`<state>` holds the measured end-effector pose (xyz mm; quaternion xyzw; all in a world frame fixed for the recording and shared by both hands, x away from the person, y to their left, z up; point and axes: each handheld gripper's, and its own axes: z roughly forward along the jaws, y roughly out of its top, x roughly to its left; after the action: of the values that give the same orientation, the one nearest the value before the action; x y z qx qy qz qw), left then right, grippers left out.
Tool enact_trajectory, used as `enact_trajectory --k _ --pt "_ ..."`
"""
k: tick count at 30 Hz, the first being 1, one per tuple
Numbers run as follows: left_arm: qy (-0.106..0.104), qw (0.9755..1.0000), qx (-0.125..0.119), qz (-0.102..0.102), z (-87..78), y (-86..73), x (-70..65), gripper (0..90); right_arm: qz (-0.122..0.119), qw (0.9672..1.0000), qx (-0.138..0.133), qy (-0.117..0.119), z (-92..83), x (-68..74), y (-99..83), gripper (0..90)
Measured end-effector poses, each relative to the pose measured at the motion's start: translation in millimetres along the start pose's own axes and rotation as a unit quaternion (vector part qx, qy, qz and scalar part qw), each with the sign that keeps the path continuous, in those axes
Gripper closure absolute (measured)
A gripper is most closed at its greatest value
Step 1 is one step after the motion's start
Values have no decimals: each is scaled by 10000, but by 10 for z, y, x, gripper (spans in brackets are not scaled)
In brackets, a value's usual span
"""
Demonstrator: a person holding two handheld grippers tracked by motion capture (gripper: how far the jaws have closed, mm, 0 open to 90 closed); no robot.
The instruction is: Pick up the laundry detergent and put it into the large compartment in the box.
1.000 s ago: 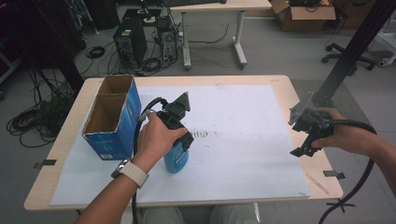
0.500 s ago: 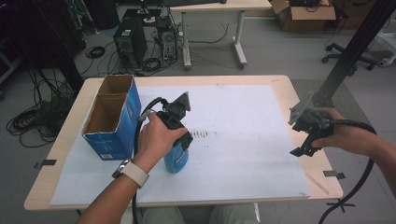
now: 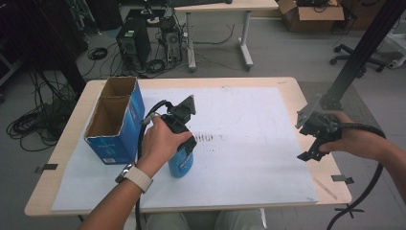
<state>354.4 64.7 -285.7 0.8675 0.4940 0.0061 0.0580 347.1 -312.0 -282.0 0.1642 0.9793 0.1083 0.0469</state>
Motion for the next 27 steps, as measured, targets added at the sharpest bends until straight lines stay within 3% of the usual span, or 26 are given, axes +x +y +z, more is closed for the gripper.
enact_trajectory --k 15,27 --pt "70 10000 -24 6 1 -4 1 364 -20 10000 -23 -3 -4 -3 -10 105" --pt "2 10000 18 37 -12 7 24 373 8 10000 -9 -18 -17 0 -14 105"
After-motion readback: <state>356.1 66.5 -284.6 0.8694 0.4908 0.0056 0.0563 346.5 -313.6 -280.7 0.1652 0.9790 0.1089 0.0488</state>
